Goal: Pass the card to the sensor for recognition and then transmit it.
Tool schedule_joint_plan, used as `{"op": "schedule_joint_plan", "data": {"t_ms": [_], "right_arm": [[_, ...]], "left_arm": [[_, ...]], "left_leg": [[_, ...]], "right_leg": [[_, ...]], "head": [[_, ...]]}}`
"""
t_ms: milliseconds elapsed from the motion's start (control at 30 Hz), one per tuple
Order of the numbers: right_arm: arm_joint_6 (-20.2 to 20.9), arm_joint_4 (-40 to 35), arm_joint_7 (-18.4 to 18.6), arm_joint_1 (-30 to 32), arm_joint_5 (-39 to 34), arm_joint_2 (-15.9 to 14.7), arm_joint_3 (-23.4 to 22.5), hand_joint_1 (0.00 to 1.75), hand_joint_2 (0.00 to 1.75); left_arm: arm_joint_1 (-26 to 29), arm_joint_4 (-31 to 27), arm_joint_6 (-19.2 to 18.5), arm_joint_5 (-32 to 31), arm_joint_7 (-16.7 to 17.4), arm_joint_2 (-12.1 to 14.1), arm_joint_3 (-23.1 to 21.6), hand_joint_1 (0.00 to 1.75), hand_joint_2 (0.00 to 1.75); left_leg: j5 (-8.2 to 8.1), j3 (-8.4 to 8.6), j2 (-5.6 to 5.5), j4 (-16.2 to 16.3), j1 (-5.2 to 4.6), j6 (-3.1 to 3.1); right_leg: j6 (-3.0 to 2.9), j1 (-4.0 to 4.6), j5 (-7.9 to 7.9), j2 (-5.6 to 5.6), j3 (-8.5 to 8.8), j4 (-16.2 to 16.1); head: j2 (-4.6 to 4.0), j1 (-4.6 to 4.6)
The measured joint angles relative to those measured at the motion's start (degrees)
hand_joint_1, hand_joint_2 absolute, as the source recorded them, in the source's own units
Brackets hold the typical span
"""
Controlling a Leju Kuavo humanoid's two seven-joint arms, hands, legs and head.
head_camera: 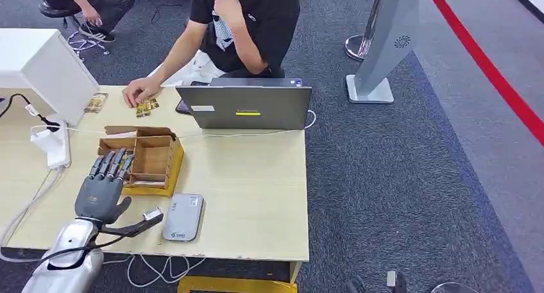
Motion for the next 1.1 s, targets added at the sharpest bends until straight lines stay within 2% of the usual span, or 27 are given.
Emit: {"op": "schedule_joint_plan", "data": {"t_ms": [1100], "right_arm": [[0.02,0.0,-0.02,-0.06,0.0,0.0,0.0,0.0,1.75]], "left_arm": [[-0.7,1.92,0.52,0.87,0.94,0.19,0.02,0.0,1.75]], "left_leg": [[0.0,-0.03,0.0,0.0,0.0,0.0]], "right_leg": [[0.0,0.0,0.0,0.0,-0.01,0.0]], "head": [[0.0,0.0]]}}
